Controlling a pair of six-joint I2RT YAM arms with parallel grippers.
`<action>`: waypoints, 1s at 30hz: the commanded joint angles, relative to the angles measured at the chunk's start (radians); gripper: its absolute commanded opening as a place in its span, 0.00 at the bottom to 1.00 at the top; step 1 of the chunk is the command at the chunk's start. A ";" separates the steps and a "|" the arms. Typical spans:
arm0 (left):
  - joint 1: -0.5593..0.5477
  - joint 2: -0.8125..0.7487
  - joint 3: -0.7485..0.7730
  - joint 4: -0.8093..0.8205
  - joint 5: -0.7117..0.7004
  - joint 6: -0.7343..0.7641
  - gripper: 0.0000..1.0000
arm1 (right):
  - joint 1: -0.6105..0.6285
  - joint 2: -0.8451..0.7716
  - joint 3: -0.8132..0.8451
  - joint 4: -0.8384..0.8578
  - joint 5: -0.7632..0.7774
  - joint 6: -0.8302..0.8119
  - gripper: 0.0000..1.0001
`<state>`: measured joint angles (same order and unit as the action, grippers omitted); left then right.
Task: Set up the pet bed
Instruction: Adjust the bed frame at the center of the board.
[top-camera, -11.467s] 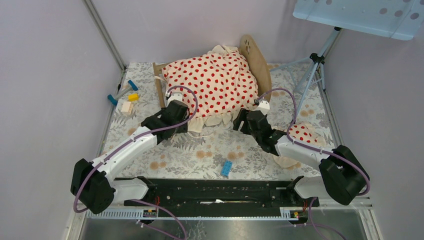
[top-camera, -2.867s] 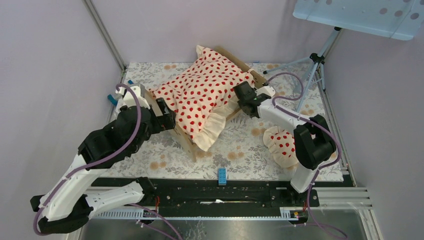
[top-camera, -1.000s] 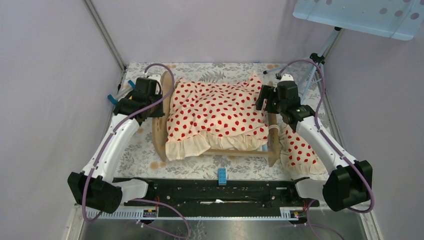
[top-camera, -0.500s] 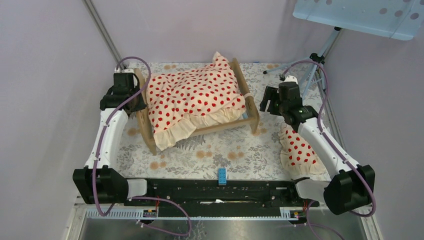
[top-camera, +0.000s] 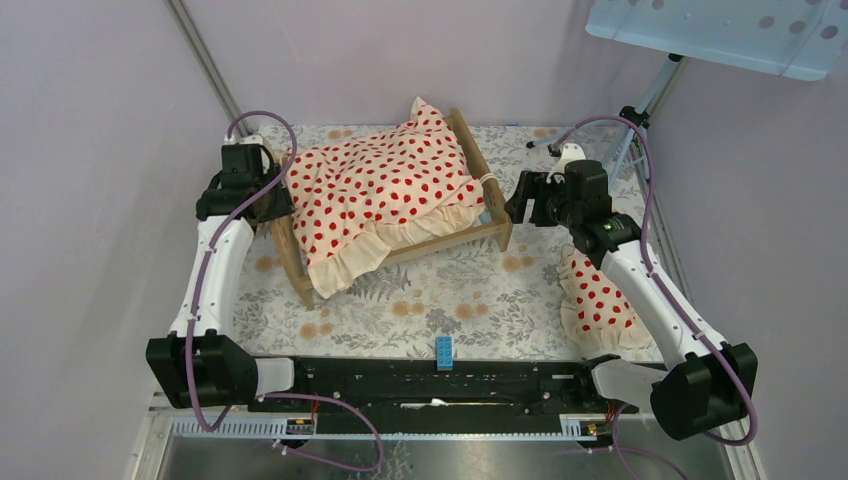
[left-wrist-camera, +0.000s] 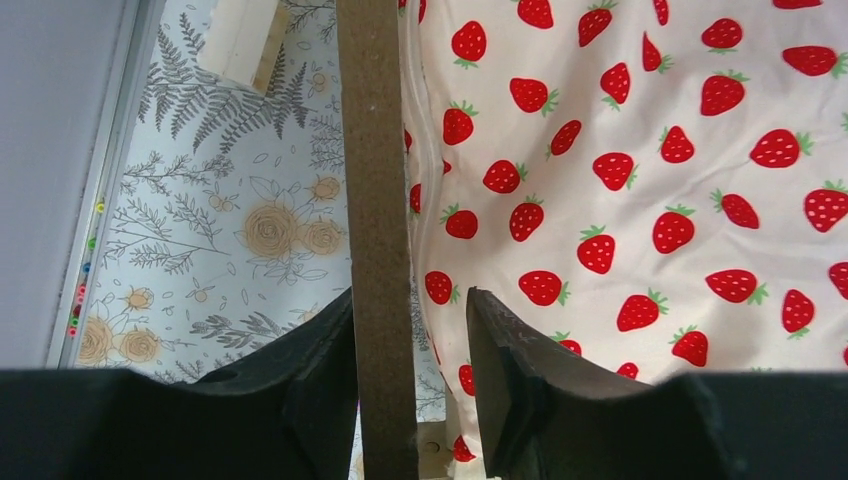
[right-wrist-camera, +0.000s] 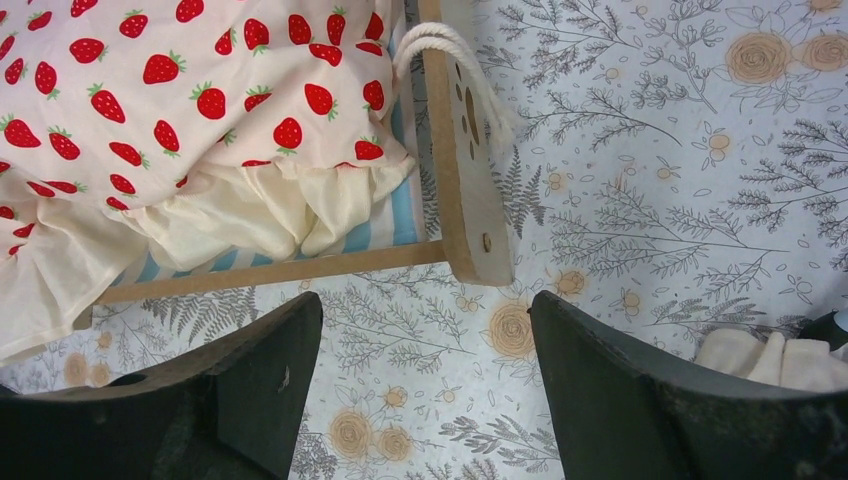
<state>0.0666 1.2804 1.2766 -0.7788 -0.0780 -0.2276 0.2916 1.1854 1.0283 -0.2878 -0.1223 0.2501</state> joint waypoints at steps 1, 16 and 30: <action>-0.002 0.013 -0.023 -0.005 -0.071 0.013 0.44 | -0.003 -0.023 0.018 0.014 -0.008 -0.007 0.83; -0.113 -0.007 -0.033 0.067 0.259 0.117 0.00 | -0.003 -0.033 -0.043 0.026 -0.075 0.007 0.84; -0.143 0.041 -0.035 0.144 0.217 0.102 0.22 | -0.003 -0.137 -0.106 -0.030 -0.110 0.007 0.81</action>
<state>-0.0566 1.2808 1.2495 -0.7303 0.0250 -0.0593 0.2916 1.0908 0.9085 -0.2859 -0.2382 0.2554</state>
